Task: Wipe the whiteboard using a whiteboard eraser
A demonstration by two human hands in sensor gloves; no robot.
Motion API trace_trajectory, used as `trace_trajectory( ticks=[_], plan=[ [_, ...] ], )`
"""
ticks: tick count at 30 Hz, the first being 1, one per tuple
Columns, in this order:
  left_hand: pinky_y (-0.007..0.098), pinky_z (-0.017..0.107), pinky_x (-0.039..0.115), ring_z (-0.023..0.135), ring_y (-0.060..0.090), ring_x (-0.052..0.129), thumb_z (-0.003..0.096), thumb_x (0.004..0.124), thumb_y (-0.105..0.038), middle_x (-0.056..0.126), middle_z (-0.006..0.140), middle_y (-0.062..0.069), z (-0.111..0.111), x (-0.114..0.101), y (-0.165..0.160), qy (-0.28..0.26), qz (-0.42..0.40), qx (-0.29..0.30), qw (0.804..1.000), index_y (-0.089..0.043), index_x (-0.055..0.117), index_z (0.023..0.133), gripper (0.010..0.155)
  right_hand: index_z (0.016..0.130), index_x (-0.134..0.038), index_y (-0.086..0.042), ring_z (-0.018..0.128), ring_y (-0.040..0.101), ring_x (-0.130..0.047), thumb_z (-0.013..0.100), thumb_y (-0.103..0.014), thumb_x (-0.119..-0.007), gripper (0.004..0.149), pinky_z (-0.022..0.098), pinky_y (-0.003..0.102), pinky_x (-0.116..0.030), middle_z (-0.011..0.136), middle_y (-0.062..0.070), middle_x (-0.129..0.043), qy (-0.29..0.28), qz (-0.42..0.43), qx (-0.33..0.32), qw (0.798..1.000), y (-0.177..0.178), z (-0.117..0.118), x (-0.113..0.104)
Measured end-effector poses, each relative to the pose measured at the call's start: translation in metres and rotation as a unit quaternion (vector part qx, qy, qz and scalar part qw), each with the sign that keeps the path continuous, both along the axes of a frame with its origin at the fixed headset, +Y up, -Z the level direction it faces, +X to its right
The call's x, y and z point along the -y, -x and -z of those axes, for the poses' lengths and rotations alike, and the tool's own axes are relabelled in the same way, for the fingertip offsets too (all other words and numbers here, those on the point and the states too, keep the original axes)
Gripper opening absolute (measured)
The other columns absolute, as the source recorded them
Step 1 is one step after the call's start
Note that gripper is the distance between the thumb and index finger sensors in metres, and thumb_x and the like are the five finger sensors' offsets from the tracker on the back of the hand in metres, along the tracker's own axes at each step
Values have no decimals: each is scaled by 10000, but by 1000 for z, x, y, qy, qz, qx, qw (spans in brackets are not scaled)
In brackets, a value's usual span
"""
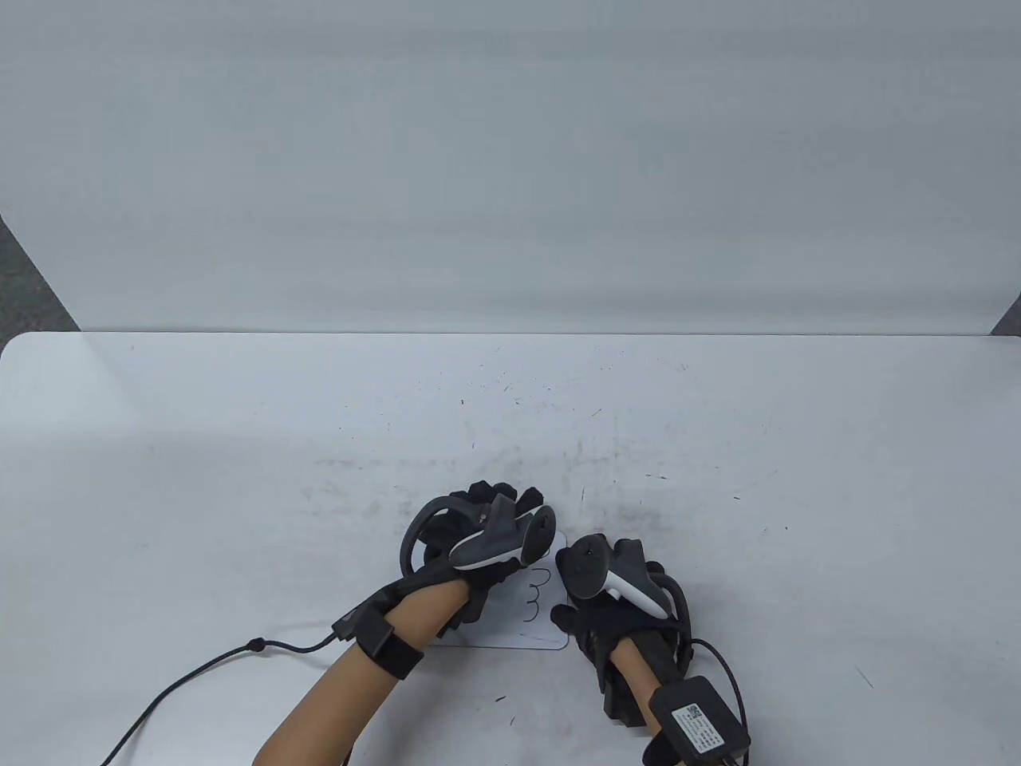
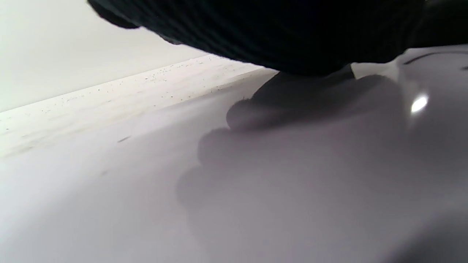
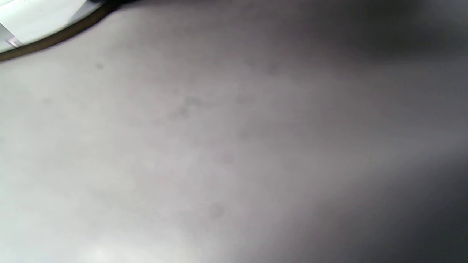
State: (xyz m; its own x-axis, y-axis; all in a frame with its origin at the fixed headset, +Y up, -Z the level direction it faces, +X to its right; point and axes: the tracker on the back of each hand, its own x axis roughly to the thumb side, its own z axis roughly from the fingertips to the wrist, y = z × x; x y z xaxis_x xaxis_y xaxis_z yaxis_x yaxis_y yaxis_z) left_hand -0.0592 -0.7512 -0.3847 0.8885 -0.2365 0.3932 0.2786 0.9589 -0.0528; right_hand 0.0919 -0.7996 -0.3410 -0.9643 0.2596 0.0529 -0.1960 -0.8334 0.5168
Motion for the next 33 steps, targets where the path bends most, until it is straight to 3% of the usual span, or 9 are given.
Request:
trace_trajectory(
  ticks=[9, 12, 19, 27, 30, 33],
  plan=[
    [530, 576, 627, 826, 373, 673, 399, 792, -566, 589, 1100, 97, -87, 2, 22, 13, -19, 83, 996, -395, 493, 1121, 800, 936, -160, -318, 923, 481, 8, 379, -491, -553, 703, 596, 738, -101, 1067, 76, -11, -2, 1, 1, 1000, 0, 0, 0],
    [531, 577, 626, 827, 376, 671, 401, 792, -565, 585, 1103, 101, -98, 1, 24, 13, -17, 87, 996, -389, 493, 1126, 804, 937, -159, -318, 924, 481, 11, 381, -491, -551, 702, 596, 738, -99, 1068, 79, -8, -1, 2, 0, 1000, 0, 0, 0],
    [527, 587, 623, 833, 363, 678, 395, 799, -566, 601, 1104, 78, -68, 1, 16, 46, -33, 68, 996, -413, 509, 1117, 792, 939, -167, -314, 922, 491, 2, 384, -485, -558, 700, 593, 744, -105, 1069, 86, -15, 0, 3, -2, 1000, -1, 1, 0],
    [524, 599, 615, 841, 357, 671, 397, 799, -566, 597, 1104, 66, 2, 0, 0, 64, -51, -14, 997, -428, 508, 1112, 784, 939, -163, -316, 919, 485, 15, 386, -482, -558, 699, 590, 740, -93, 1066, 83, -6, 2, 8, -1, 1000, -1, 0, 1],
    [526, 595, 615, 836, 357, 671, 393, 799, -567, 600, 1098, 67, 13, 0, -4, 65, -52, -28, 996, -423, 514, 1108, 784, 938, -161, -319, 918, 480, 20, 386, -484, -558, 699, 589, 736, -88, 1065, 78, -2, 4, 10, -1, 1000, -1, 0, 1],
    [520, 601, 616, 845, 351, 663, 397, 790, -572, 579, 1107, 64, 8, 0, -5, 54, -35, -21, 998, -426, 486, 1113, 792, 937, -158, -323, 917, 475, 26, 386, -487, -556, 699, 588, 732, -82, 1064, 72, 0, 5, 11, 0, 1000, -1, 0, 1]
  ],
)
